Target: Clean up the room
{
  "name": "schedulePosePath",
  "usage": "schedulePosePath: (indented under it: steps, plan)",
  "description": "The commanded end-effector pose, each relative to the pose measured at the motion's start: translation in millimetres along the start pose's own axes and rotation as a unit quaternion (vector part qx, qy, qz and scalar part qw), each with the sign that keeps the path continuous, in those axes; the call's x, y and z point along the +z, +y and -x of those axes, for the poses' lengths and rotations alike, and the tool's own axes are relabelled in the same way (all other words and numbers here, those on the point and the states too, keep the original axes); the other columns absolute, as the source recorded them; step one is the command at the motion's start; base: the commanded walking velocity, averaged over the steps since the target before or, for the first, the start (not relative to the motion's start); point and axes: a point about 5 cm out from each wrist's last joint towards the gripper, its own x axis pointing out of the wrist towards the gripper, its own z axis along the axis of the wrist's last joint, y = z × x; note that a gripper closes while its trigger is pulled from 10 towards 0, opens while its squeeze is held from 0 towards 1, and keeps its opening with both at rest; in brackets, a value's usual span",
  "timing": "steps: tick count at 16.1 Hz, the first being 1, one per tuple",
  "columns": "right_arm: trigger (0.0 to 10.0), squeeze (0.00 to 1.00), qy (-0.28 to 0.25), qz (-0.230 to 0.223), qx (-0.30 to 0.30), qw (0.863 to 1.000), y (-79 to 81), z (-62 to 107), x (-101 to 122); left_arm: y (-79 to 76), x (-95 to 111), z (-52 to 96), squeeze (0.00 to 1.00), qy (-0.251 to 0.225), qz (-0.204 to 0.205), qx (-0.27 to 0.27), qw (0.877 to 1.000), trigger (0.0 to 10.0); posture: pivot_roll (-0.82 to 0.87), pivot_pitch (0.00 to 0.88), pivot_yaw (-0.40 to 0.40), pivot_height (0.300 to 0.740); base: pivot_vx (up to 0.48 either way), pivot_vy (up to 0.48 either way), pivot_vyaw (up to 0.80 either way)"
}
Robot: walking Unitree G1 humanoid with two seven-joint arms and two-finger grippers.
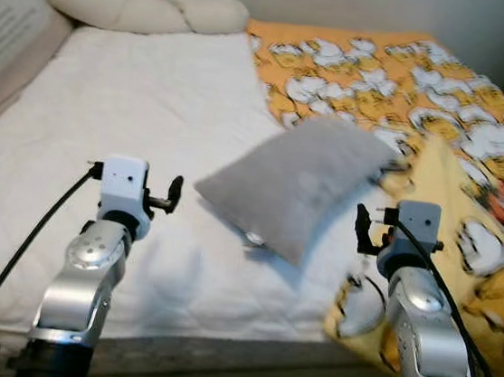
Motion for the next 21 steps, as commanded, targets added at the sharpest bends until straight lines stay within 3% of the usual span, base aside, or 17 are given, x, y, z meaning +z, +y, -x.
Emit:
schedulePosePath:
  steps: [1, 4, 6, 12, 16, 17, 18, 19, 21]
  plan:
    - [10.0, 0.0, -0.007, 0.002, 0.018, 1.0, 8.7, 0.0, 3, 6.6, 0, 0.7, 0.0, 0.002, -0.002, 0.01, 1.0, 10.0, -0.07, 0.0, 0.008, 0.74, 0.33, 0.0, 0.0]
    - [10.0, 0.0, -0.005, 0.029, 0.031, 0.999, 11.1, 0.4, 2, 6.4, 0, 0.9, 0.0, 0.002, -0.002, 0.01, 1.0, 10.0, -0.07, 0.0, 0.007, 0.74, 0.334, 0.0, 0.53]
    - [10.0, 0.0, -0.004, 0.006, 0.019, 1.0, 10.1, 1.5, 0, 6.3, 0, 1.1, 0.0, 0.002, -0.002, 0.01, 1.0, 10.0, -0.07, 0.0, 0.006, 0.74, 0.33, 0.0, 0.4]
    - [10.0, 0.0, 0.0, 0.012, 0.033, 0.999, 11.2, 4.5, -2, 5.2, -1, 4.2, 0.0, -0.001, -0.004, 0.007, 1.0, 10.0, -0.06, 0.0, 0.002, 0.74, 0.157, 0.0, 0.0]
    - [10.0, 0.0, -0.005, -0.002, 0.014, 1.0, -6.4, 11.9, -1, 11.5, 1, 14.0, 0.0, -0.005, -0.03, 0.009, 0.999, 10.0, -0.05, 0.0, -0.011, 0.74, 0.0, 0.0, 0.0]
    - [10.0, 0.02, -0.003, -0.034, 0.0, 0.999, -15.0, 12.7, -4, 8.2, -4, 18.3, 0.0, 0.0, -0.048, -0.019, 0.999, 10.0, -0.04, 0.0, -0.022, 0.74, 0.0, 0.0, 0.0]
    - [10.0, 0.24, -0.002, -0.045, -0.004, 0.999, -17.9, 12.3, -5, 6.1, -6, 19.6, 0.0, 0.002, -0.055, -0.032, 0.998, 10.0, -0.04, 0.0, -0.024, 0.74, 0.0, 0.0, 0.0]
    - [10.0, 1.0, 0.007, -0.064, -0.017, 0.998, -21.9, 5.5, -6, 3.5, -8, 17.8, 0.0, 0.007, -0.075, -0.052, 0.996, 10.0, -0.03, 0.0, -0.032, 0.74, 0.0, 0.0, 0.0]
    - [10.0, 1.0, 0.034, -0.084, -0.021, 0.996, -24.6, -14.6, -8, -6.2, -11, 13.6, 0.0, 0.025, -0.106, -0.146, 0.983, 10.0, -0.02, 0.0, -0.033, 0.74, 0.0, 0.0, 0.0]
